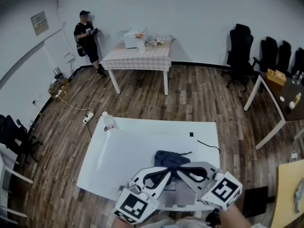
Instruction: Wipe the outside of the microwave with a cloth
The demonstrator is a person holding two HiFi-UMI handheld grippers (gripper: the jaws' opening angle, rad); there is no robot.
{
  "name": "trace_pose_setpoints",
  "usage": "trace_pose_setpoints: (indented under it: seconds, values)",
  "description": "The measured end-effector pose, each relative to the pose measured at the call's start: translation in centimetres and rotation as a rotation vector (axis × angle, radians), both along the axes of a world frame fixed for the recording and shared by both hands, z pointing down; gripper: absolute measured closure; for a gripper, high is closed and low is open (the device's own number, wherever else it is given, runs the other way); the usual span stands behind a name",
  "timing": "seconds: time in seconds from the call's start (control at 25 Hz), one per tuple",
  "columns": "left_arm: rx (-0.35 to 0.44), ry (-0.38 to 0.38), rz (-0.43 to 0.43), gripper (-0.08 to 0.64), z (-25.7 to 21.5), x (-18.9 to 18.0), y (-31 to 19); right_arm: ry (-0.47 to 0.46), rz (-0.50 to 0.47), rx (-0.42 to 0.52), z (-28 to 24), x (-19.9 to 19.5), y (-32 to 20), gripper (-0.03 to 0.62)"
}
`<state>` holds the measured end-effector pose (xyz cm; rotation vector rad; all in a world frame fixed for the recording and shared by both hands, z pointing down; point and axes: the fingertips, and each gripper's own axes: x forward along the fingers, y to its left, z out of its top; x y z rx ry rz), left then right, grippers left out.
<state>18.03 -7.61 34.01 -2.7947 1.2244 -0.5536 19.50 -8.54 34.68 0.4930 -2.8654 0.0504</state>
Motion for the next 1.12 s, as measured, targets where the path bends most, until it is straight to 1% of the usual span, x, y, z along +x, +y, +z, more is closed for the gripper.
trace_pose_setpoints:
  seconds: [0.4,1.12]
  values:
    - [-0.013,0.005,-0.003,0.558,0.1,0.1,-0.4,-0.005,0.001,-0.023,0.0,0.4,-0.3,0.56]
    - [-0.021,0.011,0.012,0.558,0.3,-0.2,-1.2,-0.005,0.016,-0.034,0.0,0.1,-1.1,0.56]
